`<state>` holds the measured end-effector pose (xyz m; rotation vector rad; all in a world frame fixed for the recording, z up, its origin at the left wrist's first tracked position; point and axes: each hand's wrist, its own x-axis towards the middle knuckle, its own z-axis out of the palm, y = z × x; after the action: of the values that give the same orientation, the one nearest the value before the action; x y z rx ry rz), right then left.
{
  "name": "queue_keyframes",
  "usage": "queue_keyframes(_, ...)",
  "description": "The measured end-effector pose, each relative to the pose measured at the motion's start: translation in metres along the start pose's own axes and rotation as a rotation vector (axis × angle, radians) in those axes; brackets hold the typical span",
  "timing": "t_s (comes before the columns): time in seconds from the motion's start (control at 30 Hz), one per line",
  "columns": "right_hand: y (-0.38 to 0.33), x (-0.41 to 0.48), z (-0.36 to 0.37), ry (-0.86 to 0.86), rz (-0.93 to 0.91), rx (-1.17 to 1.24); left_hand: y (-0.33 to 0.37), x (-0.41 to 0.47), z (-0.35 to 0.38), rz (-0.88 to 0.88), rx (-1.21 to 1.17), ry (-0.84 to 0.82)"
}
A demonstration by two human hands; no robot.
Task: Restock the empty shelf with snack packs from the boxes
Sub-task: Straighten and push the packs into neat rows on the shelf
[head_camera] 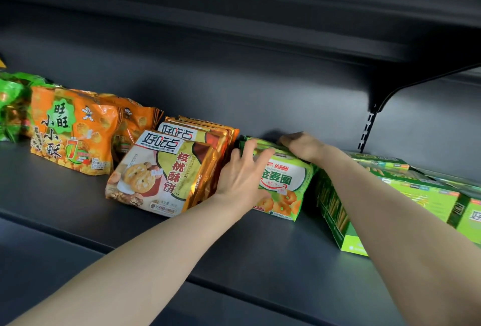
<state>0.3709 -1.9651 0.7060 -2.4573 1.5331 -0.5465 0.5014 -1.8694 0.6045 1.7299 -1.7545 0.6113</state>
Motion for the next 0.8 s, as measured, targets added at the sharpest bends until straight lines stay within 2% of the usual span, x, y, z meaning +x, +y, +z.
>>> queue_keyframes(0.13,0.003,-0.028,-0.011,-0.099,-0.093,-0.007,-0.005,0.000,-0.004,-0.106,-0.205,-0.053)
queue_keyframes(0.23,0.003,-0.045,-0.025,-0.299,-0.171,-0.179,-0.013,0.008,-0.011,-0.141,-0.303,-0.136)
queue_keyframes(0.27,0.005,-0.046,-0.026,-0.317,-0.183,-0.258,-0.013,0.011,-0.013,-0.158,-0.309,-0.181)
queue_keyframes(0.37,0.015,-0.041,-0.018,-0.228,-0.174,-0.425,-0.013,0.018,-0.015,-0.182,-0.311,-0.240)
queue_keyframes(0.47,0.019,-0.039,0.000,-0.115,-0.227,-0.359,-0.012,0.017,-0.009,-0.168,-0.300,-0.201)
queue_keyframes(0.6,0.022,-0.037,0.006,-0.085,-0.286,-0.340,-0.007,0.012,-0.007,-0.164,-0.255,-0.140)
queue_keyframes(0.7,0.022,-0.046,0.007,-0.035,-0.295,-0.393,-0.006,0.006,-0.009,-0.149,-0.214,-0.128)
queue_keyframes(0.8,0.020,-0.059,0.010,0.027,-0.278,-0.473,-0.009,-0.005,-0.016,-0.072,-0.078,-0.097)
